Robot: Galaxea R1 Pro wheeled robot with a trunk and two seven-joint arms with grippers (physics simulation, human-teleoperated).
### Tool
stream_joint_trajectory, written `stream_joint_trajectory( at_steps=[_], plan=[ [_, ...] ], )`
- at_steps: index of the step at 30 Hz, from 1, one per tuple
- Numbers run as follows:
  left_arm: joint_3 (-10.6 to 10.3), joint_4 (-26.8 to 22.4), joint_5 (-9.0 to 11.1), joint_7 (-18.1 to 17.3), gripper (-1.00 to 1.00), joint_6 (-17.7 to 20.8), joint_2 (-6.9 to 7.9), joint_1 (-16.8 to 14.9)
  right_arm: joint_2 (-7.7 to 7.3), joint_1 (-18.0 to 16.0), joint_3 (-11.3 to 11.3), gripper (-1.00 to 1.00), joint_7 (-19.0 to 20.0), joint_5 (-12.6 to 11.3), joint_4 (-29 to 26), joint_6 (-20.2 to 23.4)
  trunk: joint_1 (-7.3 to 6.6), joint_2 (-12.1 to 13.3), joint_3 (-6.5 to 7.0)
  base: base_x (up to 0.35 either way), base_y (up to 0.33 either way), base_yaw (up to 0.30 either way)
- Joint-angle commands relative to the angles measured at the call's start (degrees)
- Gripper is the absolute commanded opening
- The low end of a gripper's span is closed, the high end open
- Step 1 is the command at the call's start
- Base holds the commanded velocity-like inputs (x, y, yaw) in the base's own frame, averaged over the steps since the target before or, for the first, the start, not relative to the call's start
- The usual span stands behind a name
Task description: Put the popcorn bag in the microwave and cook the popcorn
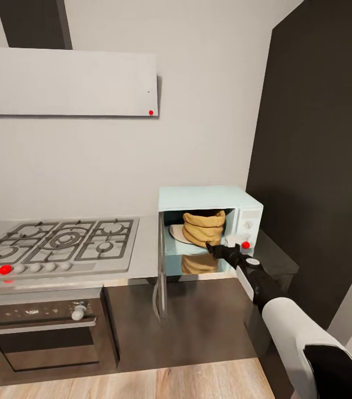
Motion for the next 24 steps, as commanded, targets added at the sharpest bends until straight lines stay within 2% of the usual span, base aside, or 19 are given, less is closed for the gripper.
stream_joint_trajectory(
  at_steps=[1, 9, 24],
  plan=[
    [0.0, 0.0, 0.6, 0.0, 1.0, -0.1, 0.02, 0.0, 0.06, 0.0, -0.2, 1.0, 0.3, 0.2, 0.9, -0.2, 0.0, 0.0, -0.06, 0.0, 0.0, 0.0],
    [0.1, -0.1, 0.9, 0.0, 1.0, -0.1, 0.07, 0.0, 0.08, 0.0, -0.2, 1.0, 0.6, 0.2, 1.6, -0.4, 0.0, 0.0, -0.06, 0.01, 0.0, 0.0],
    [0.0, 0.0, 1.0, 0.0, 1.0, -0.1, 0.08, 0.0, 0.07, 0.0, -0.2, 1.0, 0.9, 0.2, 1.5, -1.3, 0.0, 0.0, -0.06, 0.183, 0.0, 0.0]
  ],
)
